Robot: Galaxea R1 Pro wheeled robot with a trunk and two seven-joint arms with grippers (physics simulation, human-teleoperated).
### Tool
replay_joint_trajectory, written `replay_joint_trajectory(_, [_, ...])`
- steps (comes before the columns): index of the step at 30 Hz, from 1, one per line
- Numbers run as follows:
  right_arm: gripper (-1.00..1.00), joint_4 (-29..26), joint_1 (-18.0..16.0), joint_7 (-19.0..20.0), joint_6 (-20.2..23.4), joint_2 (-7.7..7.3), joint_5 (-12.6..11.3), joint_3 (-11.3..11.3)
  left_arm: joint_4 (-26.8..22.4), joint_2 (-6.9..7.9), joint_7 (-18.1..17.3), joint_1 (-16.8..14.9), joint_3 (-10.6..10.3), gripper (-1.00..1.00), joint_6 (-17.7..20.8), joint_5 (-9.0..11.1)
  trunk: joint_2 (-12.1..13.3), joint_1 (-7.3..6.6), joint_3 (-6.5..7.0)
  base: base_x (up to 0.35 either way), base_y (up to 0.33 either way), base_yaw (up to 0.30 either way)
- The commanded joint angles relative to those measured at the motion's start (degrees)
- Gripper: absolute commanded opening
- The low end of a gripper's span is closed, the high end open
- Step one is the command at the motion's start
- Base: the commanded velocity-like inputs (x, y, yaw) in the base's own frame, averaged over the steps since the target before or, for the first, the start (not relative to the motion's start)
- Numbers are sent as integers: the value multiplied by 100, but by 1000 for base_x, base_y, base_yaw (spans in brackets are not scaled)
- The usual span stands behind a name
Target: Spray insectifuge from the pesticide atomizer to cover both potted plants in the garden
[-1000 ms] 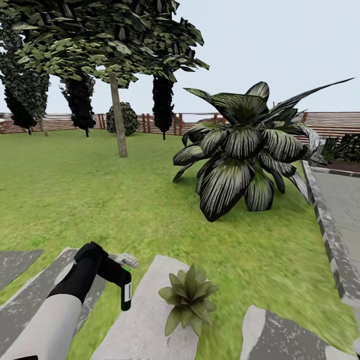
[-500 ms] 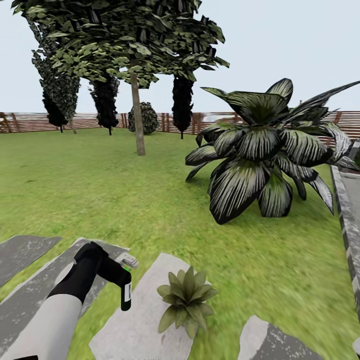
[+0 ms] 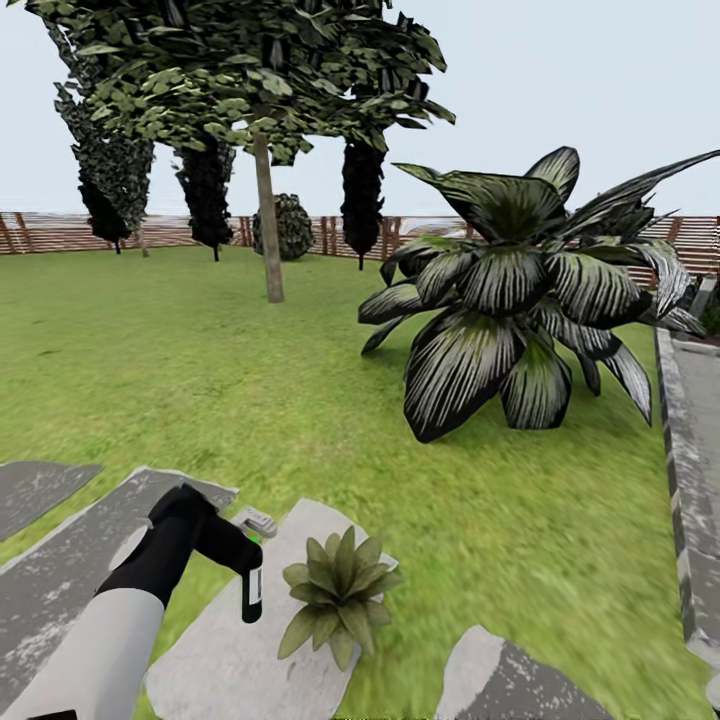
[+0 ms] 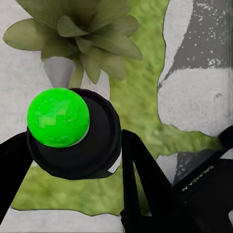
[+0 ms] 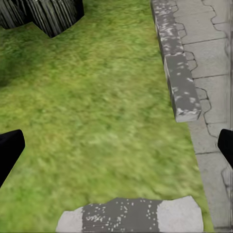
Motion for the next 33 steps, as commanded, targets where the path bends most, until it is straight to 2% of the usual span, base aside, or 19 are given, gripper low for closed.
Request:
replay_joint_trajectory(1, [100,-4,-9,58,2,0,60,-11,36,-3,-58,-5,13,-100,50,-52,-4,0,-16,0,-187,-126])
replay_joint_trajectory(5, [100,-4,-9,58,2,-1,60,-11,352,-3,-53,-5,10,-100,44,-56,-4,0,-36,0,-76,-71])
replay_joint_trajectory(15, [100,-4,-8,58,1,0,60,-11,625,21,-33,-5,18,-100,33,-73,-4,0,-76,0,-5,-65])
replay_joint_trajectory(33, [100,-3,-9,58,2,1,60,-11,661,23,-32,-5,12,-100,40,-83,-4,0,-207,85,-6,-133])
